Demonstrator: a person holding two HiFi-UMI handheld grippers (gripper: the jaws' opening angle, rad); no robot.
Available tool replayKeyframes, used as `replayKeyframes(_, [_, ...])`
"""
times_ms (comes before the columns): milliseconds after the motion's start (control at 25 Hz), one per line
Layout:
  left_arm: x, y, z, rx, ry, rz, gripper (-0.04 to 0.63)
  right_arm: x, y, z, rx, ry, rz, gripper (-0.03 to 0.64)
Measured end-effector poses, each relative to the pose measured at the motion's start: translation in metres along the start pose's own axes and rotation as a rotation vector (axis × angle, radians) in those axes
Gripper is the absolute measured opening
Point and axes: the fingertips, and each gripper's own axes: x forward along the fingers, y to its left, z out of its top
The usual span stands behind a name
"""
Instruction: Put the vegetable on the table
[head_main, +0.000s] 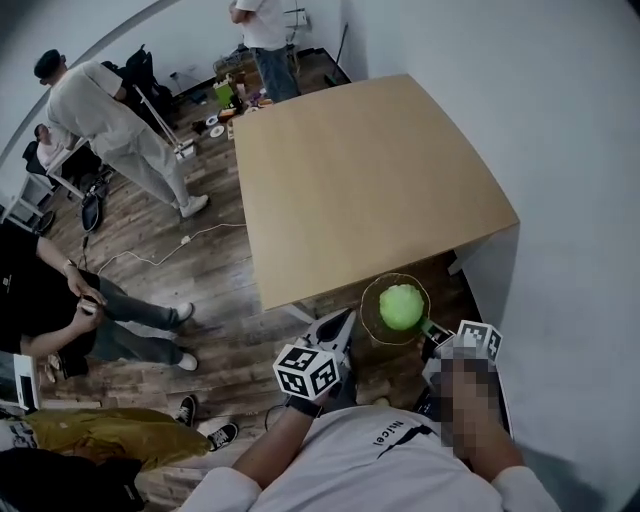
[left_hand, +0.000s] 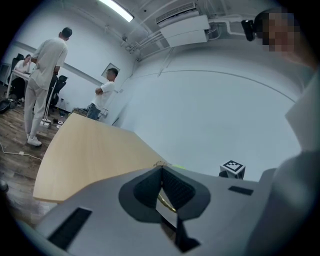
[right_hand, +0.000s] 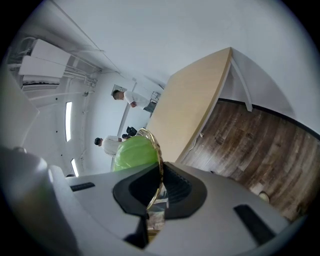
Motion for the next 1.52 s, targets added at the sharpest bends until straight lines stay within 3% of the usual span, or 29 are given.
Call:
replayKeyframes(320, [0.039,0.08,0.06,0.019,0.025,-0.045,0.012,0.086,0.033,0.044,0.018,-0.042,-0.025,0.025])
replayKeyframes(640, [0.084,0.122,0.096,0.012,0.044,-0.055,0.012,0.139,0.044,0.096,0.012,-0.03,-0.057,0.025])
replayKeyframes(1520, [0.224,0.229,0.132,-0.096,0.057,0.126,0.012,0.322,-0.01,0.218,-0.127,0.227,-0.075,0.029])
